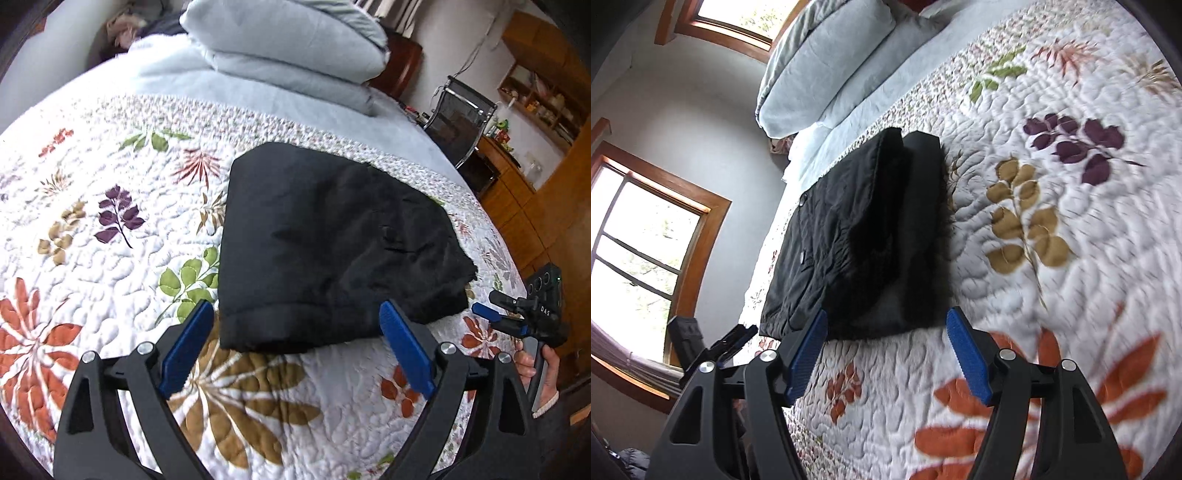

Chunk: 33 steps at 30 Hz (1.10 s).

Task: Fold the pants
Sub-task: 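Open both tools and lift them away from the folded pants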

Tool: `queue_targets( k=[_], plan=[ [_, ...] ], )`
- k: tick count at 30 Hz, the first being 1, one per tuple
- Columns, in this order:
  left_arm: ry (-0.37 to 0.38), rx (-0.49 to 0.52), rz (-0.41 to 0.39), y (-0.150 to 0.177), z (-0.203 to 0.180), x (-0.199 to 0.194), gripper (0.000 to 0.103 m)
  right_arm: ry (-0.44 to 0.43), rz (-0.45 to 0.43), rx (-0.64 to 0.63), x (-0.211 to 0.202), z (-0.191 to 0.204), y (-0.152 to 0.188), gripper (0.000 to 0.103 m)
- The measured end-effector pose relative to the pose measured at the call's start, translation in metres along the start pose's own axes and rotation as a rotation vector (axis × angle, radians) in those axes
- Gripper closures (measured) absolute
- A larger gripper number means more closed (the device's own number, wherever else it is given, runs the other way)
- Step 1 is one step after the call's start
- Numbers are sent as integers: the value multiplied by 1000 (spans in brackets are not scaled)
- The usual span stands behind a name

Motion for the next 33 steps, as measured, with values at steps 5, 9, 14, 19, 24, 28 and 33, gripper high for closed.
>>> queue_targets(
  k=[5, 9, 14, 19, 24, 28, 33],
  plan=[
    [-57, 29, -56, 6, -5, -28, 8, 85, -41, -36, -21, 18, 18, 26],
    [-105, 58, -92, 13, -12, -50, 6, 262, -94, -76, -37, 43, 33, 10],
    [-123, 57, -101, 26, -20, -72, 4, 527, -137, -242, -43, 87, 52, 5],
    [-106, 36, -99, 35, -25, -94, 4, 672, -149, -478, -36, 145, 75, 4],
    [-135, 57, -135, 44, -30, -120, 4, 671, -142, -549, -30, 179, 96, 4],
    [-165, 98, -181, 50, -35, -141, 3, 617, -159, -532, -35, 196, 109, 4],
    [-177, 135, -227, 54, -39, -164, 3, 542, -190, -498, -52, 212, 116, 4]
  ],
)
Point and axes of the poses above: each gripper's, at about its wrist camera, not at the fingertips, and x roughly the way its jaws point, z to its left, y to its underside, the point moved 5 cm from there along x, roughly the way its jaws point, and after that the axes turned 9 degrees about -y, right-handed, at the moved point
